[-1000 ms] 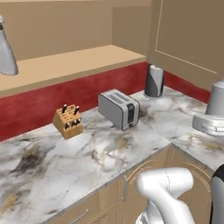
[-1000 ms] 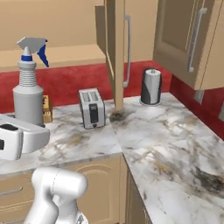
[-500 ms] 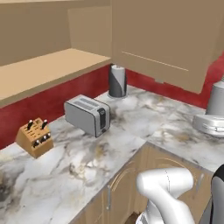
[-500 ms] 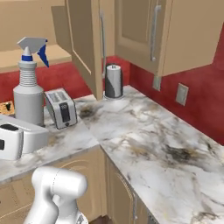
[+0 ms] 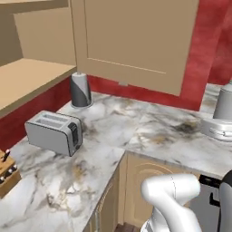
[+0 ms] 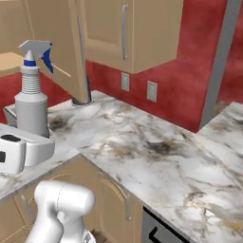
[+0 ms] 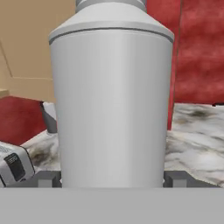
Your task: Locate and retrieve the spray and spray from the cabinet. Place them next to the sink.
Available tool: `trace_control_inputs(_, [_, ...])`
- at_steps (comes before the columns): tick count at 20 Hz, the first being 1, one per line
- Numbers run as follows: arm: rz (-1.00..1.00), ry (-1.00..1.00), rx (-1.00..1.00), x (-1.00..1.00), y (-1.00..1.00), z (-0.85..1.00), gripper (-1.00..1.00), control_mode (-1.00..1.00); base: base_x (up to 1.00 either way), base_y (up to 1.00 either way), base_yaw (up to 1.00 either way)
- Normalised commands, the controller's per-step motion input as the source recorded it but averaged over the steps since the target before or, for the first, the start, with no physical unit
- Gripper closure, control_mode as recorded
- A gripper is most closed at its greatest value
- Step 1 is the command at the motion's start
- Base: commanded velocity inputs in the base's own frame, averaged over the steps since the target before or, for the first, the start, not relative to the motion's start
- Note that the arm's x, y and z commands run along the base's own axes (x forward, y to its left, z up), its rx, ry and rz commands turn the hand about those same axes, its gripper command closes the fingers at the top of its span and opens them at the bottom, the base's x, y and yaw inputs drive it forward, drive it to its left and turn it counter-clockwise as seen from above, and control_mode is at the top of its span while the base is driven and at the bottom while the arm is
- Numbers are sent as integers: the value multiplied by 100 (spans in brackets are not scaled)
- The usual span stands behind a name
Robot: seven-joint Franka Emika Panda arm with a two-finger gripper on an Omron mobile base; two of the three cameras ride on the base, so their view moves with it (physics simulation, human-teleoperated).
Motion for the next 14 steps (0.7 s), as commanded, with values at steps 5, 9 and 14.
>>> trace_control_inputs(5, [0,0,0,0,0,0,100,100,0,0,-50])
trace_control_inputs(9, [0,0,0,0,0,0,100,100,0,-1,-49])
trace_control_inputs(14, [0,0,0,0,0,0,100,100,0,0,-49])
